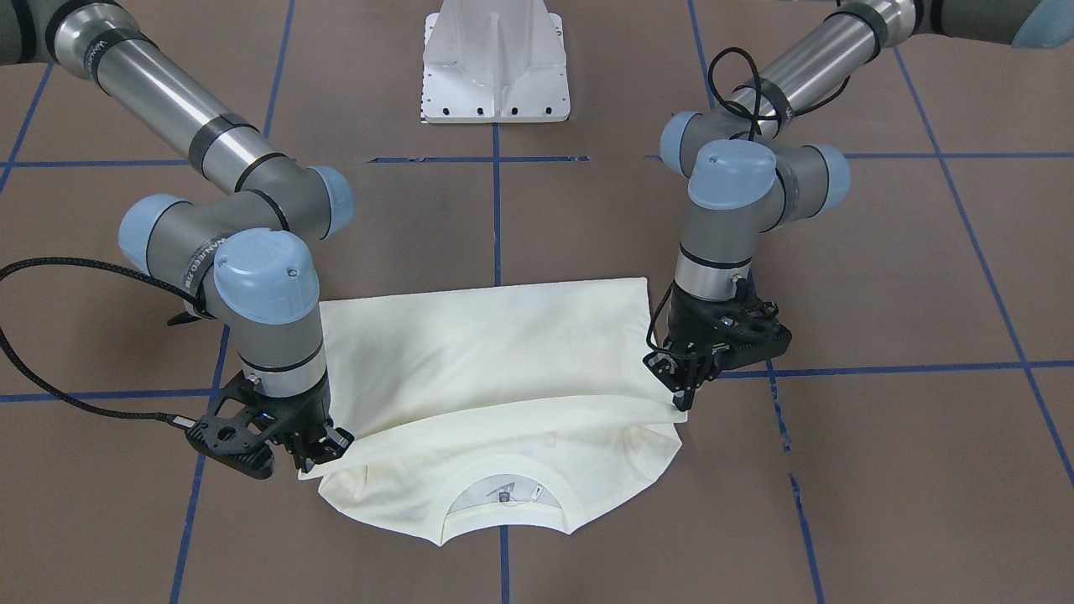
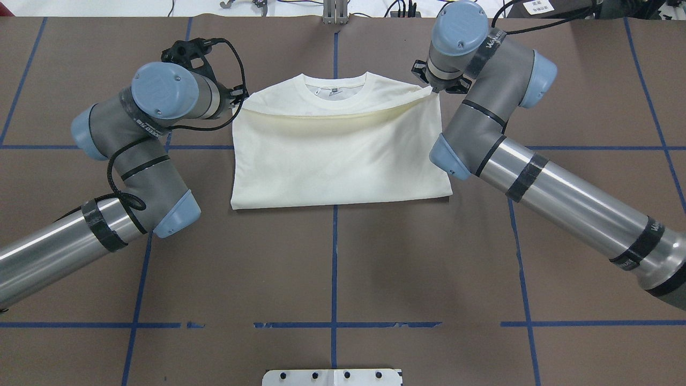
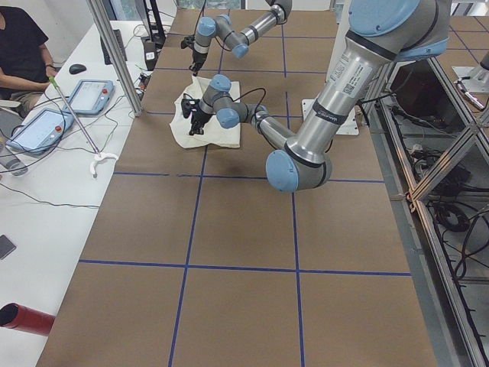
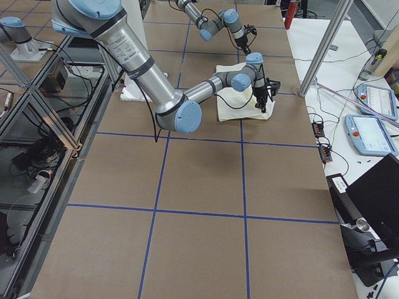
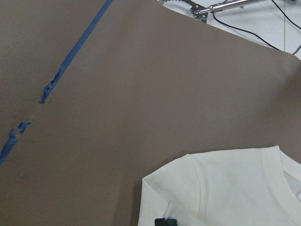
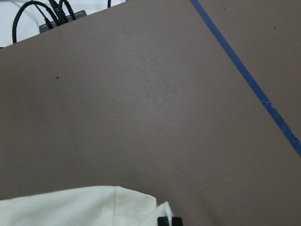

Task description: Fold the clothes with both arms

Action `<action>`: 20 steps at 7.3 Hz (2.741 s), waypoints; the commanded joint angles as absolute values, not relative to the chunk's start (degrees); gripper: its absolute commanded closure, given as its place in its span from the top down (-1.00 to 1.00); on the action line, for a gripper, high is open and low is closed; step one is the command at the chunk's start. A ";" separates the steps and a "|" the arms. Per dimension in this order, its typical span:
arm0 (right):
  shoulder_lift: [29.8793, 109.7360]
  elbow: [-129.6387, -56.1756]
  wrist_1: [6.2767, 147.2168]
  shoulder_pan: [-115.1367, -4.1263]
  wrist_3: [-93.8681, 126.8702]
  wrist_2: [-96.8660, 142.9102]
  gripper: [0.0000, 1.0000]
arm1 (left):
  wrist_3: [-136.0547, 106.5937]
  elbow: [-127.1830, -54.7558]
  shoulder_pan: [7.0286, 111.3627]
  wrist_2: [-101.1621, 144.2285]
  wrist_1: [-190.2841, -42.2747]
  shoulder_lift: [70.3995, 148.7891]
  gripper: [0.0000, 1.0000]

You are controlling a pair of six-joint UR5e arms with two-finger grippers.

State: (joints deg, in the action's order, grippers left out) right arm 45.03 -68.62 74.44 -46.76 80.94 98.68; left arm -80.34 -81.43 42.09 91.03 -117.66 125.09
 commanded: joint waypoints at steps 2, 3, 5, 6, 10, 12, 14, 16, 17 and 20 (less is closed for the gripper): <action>44.30 -65.74 71.72 -46.67 80.77 97.30 -0.58 | -77.96 -78.84 42.98 91.05 -121.62 125.33 -0.87; 43.95 -65.74 71.72 -46.50 80.77 97.21 -0.35 | -78.22 -78.84 42.98 91.05 -121.90 125.42 -0.65; 44.03 -67.14 71.54 -46.49 81.12 97.29 -0.11 | -78.13 -78.84 43.07 91.05 -122.17 125.33 -0.32; 45.86 -71.93 71.02 -46.58 81.56 97.99 -0.11 | -77.96 -79.10 43.24 91.14 -122.08 125.25 -0.19; 63.94 -93.22 70.93 -39.92 93.39 98.35 0.35 | -77.96 -83.76 43.59 94.21 -124.62 123.23 -0.05; 68.71 -97.28 70.93 -37.89 98.59 98.26 0.47 | -77.78 -83.94 43.59 94.13 -124.63 123.22 -0.05; 69.26 -97.91 70.93 -35.44 105.00 97.39 0.49 | -76.99 -83.85 43.51 94.04 -124.63 123.22 -0.05; 69.60 -97.21 70.93 -32.44 107.93 93.61 0.48 | -76.90 -83.85 43.51 93.96 -124.45 123.22 -0.05; 70.39 -97.21 71.01 -31.74 107.93 93.26 0.48 | -76.90 -83.76 43.51 93.96 -124.45 123.22 -0.05; 70.58 -97.73 71.02 -31.38 108.89 93.34 -1.00 | -76.90 -83.58 43.51 93.96 -124.45 123.14 -0.05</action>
State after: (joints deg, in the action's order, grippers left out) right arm 70.61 -97.40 71.01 -31.47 108.51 93.20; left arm -76.91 -83.63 43.51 93.96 -124.45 123.19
